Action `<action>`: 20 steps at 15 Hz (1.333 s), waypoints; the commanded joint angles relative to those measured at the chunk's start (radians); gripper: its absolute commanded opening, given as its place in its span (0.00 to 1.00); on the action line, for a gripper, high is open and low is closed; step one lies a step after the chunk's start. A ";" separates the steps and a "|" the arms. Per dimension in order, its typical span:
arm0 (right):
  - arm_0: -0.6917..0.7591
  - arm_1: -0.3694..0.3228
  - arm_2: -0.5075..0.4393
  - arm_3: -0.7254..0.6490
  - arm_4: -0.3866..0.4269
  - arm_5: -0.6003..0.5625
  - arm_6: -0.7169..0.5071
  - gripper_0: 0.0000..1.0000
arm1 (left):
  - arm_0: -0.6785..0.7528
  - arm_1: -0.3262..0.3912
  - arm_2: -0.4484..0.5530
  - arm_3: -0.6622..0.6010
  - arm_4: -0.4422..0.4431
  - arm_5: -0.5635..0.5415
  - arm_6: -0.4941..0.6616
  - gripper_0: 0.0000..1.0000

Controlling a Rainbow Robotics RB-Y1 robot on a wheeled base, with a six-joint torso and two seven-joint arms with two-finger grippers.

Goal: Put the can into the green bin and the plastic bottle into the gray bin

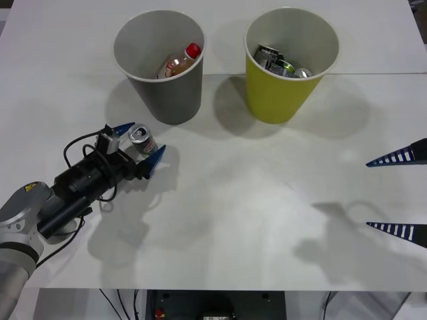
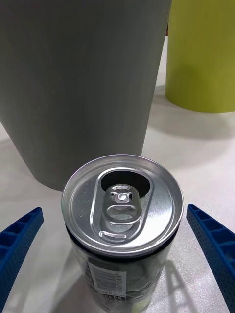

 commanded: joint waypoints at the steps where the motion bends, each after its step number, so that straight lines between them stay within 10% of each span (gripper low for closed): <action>1: 0.000 0.000 0.000 0.000 0.000 0.000 0.000 1.00 | 0.001 0.002 -0.001 0.000 0.000 0.000 -0.003 0.16; 2: 0.000 0.000 0.000 0.000 0.000 0.000 0.000 1.00 | 0.001 0.000 -0.001 0.000 -0.009 -0.002 -0.004 0.00; 16: 0.000 0.000 0.000 0.000 0.000 0.000 0.000 1.00 | 0.043 0.043 0.024 -0.092 -0.178 -0.109 0.028 0.00; 20: 0.000 0.000 0.000 0.000 0.000 0.000 0.000 1.00 | 0.191 0.117 0.045 -0.414 -0.443 -0.105 0.353 0.00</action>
